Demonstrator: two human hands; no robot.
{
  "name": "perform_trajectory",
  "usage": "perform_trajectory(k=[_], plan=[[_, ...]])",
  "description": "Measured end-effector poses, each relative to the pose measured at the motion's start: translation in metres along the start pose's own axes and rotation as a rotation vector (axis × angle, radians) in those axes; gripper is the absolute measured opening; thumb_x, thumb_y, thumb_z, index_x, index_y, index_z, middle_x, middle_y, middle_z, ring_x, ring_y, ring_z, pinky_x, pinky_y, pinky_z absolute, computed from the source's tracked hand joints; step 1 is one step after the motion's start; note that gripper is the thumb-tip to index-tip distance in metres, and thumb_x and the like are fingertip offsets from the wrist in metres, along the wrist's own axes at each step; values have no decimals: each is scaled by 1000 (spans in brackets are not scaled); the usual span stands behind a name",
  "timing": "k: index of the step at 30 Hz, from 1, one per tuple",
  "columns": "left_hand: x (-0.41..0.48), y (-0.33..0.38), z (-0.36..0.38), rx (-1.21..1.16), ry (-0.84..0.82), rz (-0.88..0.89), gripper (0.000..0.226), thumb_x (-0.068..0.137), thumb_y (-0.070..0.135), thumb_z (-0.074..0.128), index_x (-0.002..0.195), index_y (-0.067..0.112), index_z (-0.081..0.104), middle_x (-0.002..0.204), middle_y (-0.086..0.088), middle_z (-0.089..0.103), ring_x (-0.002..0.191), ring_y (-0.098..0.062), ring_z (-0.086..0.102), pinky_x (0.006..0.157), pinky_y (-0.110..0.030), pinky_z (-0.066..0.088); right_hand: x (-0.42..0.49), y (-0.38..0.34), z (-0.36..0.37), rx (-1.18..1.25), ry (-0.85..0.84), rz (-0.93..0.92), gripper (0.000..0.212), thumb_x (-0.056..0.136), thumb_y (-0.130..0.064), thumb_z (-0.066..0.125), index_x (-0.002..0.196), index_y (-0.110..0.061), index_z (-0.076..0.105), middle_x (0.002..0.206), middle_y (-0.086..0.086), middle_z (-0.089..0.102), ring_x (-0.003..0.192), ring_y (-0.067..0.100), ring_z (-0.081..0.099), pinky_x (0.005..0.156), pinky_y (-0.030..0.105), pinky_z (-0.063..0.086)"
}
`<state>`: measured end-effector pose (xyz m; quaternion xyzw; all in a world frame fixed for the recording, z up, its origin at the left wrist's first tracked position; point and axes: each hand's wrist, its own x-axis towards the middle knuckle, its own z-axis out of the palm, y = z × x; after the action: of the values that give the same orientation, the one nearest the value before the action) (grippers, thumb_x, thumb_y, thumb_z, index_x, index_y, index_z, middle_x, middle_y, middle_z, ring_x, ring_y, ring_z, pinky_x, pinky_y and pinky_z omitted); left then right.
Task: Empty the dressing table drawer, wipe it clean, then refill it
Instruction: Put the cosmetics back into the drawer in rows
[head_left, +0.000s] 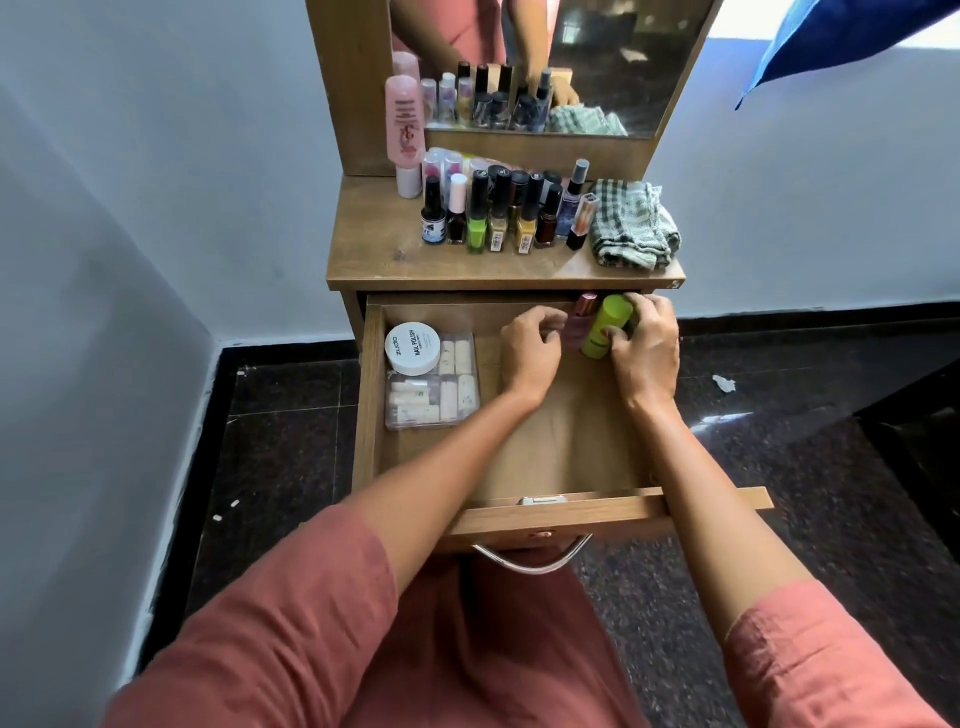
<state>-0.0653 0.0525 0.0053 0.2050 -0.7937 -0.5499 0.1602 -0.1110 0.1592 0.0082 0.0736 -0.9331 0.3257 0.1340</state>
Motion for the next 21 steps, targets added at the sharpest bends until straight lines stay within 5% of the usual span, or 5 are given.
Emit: perform_trajectory(k=[4, 9, 16, 21], plan=[[4, 22, -27, 0, 63, 170, 25, 83, -9, 51, 96, 2, 68, 97, -11, 70, 92, -19, 65, 80, -15, 46, 2, -30, -6, 121, 21, -146, 26, 81, 2, 62, 107, 4, 63, 109, 22, 61, 101, 33, 58, 90, 27, 44], [27, 49, -62, 96, 171, 385, 20, 85, -3, 54, 100, 5, 65, 101, -9, 66, 93, -18, 61, 81, -28, 52, 24, -83, -14, 248, 2, -260, 23, 81, 5, 61, 104, 4, 64, 103, 21, 64, 90, 20, 59, 75, -3, 37], [73, 63, -89, 558, 237, 649, 33, 82, 0, 50, 113, 5, 61, 114, -11, 64, 108, -25, 57, 91, -33, 42, 63, -125, -13, 133, -12, -369, 43, 81, 0, 62, 123, -5, 56, 121, 11, 59, 112, 24, 52, 98, 26, 40], [94, 65, -89, 856, 146, 618, 29, 94, 14, 40, 114, 12, 61, 113, -10, 64, 112, -26, 50, 95, -33, 32, 74, -125, -6, -75, -73, -409, 37, 84, -8, 62, 120, -11, 60, 117, 8, 62, 111, 28, 45, 94, 32, 39]])
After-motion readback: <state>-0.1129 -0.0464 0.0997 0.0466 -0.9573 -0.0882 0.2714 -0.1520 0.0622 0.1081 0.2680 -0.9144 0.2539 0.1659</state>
